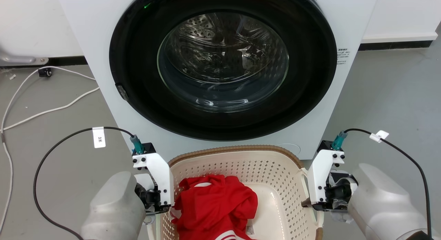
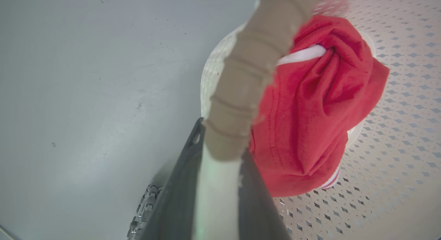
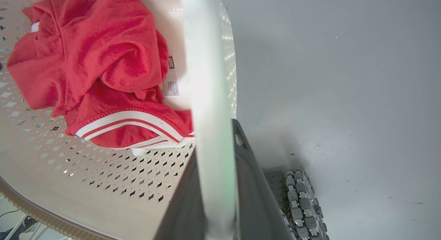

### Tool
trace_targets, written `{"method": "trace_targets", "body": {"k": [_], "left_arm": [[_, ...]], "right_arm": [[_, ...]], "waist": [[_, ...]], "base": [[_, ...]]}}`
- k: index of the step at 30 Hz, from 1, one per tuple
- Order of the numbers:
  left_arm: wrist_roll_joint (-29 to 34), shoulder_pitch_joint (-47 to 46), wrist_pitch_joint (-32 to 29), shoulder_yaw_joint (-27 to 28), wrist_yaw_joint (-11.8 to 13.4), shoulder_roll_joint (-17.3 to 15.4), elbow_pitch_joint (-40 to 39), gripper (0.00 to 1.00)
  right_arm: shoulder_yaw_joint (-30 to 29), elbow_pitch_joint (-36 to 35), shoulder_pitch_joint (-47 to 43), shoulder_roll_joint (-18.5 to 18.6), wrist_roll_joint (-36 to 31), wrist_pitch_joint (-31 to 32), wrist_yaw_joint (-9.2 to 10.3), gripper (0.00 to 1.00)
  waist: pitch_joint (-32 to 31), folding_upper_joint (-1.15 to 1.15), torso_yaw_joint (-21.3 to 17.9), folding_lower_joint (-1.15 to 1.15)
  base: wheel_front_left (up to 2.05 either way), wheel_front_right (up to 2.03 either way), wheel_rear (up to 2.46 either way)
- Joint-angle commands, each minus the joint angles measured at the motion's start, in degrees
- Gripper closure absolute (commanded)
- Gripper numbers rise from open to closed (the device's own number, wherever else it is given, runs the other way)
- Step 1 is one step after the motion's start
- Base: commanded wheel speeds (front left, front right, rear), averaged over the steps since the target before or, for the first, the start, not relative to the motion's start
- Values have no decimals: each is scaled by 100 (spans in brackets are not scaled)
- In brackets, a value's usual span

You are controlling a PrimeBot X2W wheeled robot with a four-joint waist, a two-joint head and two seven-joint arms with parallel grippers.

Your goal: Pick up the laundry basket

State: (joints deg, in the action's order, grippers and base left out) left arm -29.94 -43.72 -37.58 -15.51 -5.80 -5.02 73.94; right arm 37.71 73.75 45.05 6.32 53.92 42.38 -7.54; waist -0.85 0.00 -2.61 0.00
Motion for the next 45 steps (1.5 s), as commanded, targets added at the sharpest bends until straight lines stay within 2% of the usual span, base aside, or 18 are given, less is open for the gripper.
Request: {"method": "trace_targets", "body": {"k": [1,45], "left_arm": [[1,56,39,0,26,-101,1,100],[-245,123,23,-206,47,-112,1,100]], "right_arm": [[-34,28,-83,75,-15,13,10,100],[-761,26,-132,-26,-709,219,10,100]], "waist": [[-3,0,0,0],[-29,0,32,0]], "base": [[0,0,0],[0,0,0]]}}
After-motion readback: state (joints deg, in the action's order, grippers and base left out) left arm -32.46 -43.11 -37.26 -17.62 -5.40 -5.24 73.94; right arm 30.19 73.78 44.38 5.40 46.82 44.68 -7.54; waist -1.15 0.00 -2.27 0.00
